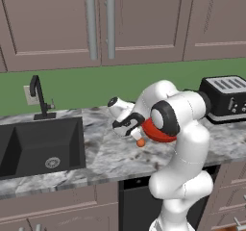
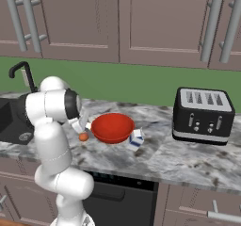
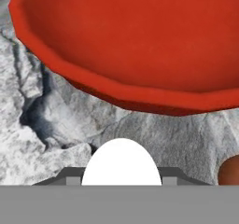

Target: Gather the eggs and milk located in the vicinity of the sink area and place them right next to the bowl.

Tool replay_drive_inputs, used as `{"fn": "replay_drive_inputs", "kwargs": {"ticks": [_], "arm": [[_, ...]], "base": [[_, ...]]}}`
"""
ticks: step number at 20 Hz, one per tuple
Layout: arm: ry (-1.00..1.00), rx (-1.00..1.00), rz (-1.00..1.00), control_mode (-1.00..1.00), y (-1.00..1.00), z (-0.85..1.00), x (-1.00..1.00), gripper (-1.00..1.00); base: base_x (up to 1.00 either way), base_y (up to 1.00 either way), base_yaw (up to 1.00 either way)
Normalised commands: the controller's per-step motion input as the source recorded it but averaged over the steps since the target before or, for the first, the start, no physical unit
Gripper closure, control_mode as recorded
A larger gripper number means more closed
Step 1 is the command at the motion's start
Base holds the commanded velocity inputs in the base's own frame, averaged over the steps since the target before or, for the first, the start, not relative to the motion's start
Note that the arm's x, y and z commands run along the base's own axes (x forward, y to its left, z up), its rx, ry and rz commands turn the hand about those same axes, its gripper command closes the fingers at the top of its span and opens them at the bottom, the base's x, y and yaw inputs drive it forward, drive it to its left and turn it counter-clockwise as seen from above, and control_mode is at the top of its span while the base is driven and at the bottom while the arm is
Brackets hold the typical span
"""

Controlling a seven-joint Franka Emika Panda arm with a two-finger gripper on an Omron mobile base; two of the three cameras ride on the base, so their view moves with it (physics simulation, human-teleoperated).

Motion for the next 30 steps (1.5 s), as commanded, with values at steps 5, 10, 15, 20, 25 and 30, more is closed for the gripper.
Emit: {"fn": "replay_drive_inputs", "kwargs": {"ticks": [5,10,15,20,25,30], "arm": [[0.0,0.0,-0.1,-1.0,0.22,-0.09,-0.12,-1.0],[0.0,0.0,-0.11,-1.0,0.15,-0.01,-0.17,-1.0],[-0.01,0.0,-0.11,-1.0,0.16,0.0,-0.2,-1.0],[-0.07,0.0,-0.09,-1.0,0.14,0.09,-0.34,-1.0],[-0.14,0.0,-0.07,-1.0,0.1,0.34,-0.44,-1.0],[-0.19,0.0,-0.03,-1.0,0.1,0.47,-0.57,-1.0]], "base": [[0.0,0.0,0.0],[0.0,0.0,0.0],[0.0,0.0,0.0],[0.0,0.0,0.0],[0.0,0.0,0.0],[0.0,0.0,0.0]]}}
